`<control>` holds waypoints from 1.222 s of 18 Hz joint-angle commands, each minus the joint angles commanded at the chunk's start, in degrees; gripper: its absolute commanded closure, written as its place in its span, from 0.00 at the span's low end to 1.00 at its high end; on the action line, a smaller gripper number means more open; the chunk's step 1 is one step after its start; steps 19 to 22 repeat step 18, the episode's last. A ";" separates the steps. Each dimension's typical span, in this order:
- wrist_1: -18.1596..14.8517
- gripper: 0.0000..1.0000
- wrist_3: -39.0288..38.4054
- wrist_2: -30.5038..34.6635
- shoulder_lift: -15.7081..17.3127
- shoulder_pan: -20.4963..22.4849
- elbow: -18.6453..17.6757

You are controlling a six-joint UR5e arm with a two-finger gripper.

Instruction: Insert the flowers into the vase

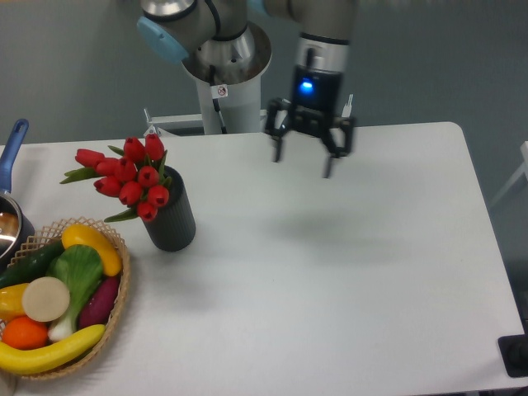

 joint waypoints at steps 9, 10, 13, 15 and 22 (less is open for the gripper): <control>-0.18 0.00 0.26 13.36 -12.58 1.23 10.03; -0.35 0.00 0.26 14.33 -13.90 1.06 11.25; -4.64 0.00 0.17 18.01 -17.59 0.18 15.91; -7.81 0.00 0.17 21.01 -18.39 -1.22 18.11; -7.91 0.00 0.17 21.55 -18.22 -1.49 17.68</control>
